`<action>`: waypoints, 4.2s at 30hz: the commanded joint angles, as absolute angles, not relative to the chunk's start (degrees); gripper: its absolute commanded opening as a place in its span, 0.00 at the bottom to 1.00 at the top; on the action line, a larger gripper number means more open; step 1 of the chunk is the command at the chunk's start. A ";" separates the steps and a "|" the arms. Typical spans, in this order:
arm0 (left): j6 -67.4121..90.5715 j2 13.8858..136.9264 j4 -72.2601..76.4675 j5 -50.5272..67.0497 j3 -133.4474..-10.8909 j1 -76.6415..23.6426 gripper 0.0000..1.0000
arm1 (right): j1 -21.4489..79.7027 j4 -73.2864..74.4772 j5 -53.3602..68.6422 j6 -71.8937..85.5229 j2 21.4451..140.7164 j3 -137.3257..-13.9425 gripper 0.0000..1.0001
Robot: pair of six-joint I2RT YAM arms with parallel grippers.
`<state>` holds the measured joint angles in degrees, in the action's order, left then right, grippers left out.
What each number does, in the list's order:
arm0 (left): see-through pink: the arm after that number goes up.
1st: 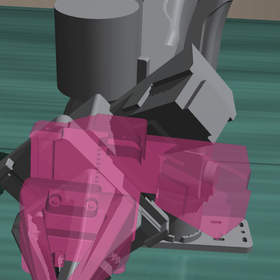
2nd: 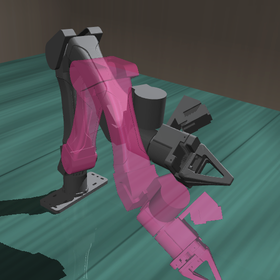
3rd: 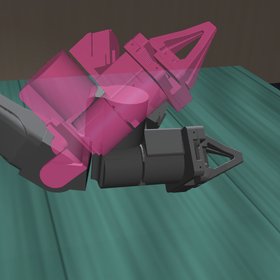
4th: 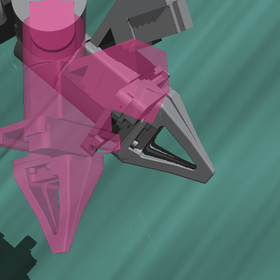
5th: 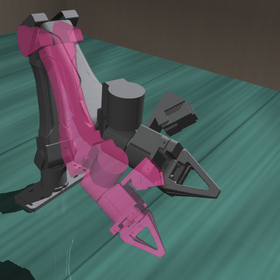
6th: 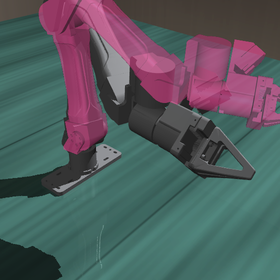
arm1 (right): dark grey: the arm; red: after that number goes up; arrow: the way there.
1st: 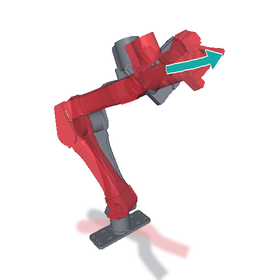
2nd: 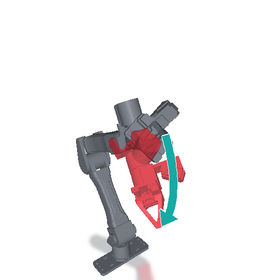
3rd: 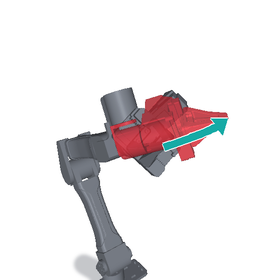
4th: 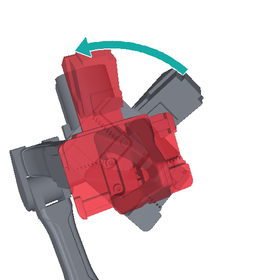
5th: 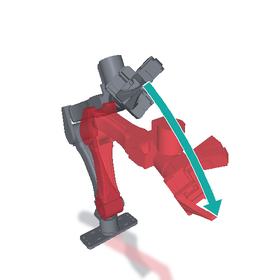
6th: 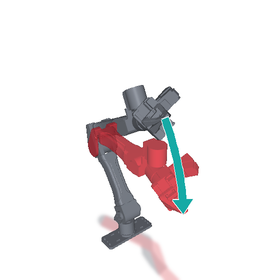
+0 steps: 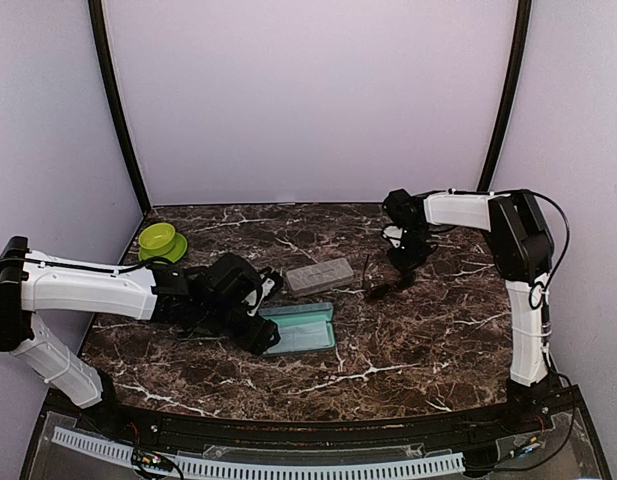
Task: Organize the sunglasses
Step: Pick up the sunglasses from the center of the board, then fold the left temple of the sunglasses on the sunglasses.
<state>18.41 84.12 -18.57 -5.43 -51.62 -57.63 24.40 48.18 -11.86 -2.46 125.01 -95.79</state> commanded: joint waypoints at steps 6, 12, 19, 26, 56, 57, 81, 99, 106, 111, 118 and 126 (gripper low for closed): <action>17.76 83.80 -19.86 -6.68 -53.52 -57.39 0.70 | 24.06 46.79 -11.80 -1.32 121.26 -93.76 0.08; 16.59 84.57 -19.55 -7.54 -56.62 -57.31 0.70 | 24.08 44.30 -13.31 -0.09 115.76 -91.58 0.00; 14.38 87.13 -13.55 -2.77 -63.55 -56.70 0.71 | 24.38 37.80 -11.14 1.23 104.15 -83.43 0.00; 13.06 91.96 -6.41 4.87 -70.70 -56.43 0.71 | 28.00 28.06 -6.86 1.90 90.86 -71.78 0.00; 17.21 104.99 -1.62 17.38 -81.67 -56.94 0.71 | 37.28 19.26 1.30 8.15 78.71 -59.27 0.00; 16.99 105.28 -1.78 17.52 -81.85 -57.16 0.71 | 37.34 19.40 1.41 8.23 78.83 -59.36 0.00; 4.52 107.31 -6.37 11.38 -84.26 -59.34 0.93 | 37.71 19.95 3.74 8.63 80.19 -57.67 0.00; -3.43 110.65 -10.37 8.69 -87.94 -63.43 0.89 | 37.75 19.94 4.69 8.80 80.71 -56.98 0.00; -4.50 110.30 -10.88 6.93 -87.00 -63.46 0.84 | 37.71 20.30 4.04 8.23 80.42 -56.49 0.00; -3.36 106.16 -7.62 5.94 -83.58 -63.37 0.96 | 37.71 18.65 2.01 7.57 79.44 -53.97 0.00; 7.13 101.02 -2.50 17.52 -77.88 -59.60 0.99 | 37.72 14.90 -0.21 5.83 76.87 -50.21 0.00; 30.83 100.59 9.70 35.00 -69.48 -52.74 0.99 | 39.72 10.04 -5.26 5.60 73.38 -47.48 0.00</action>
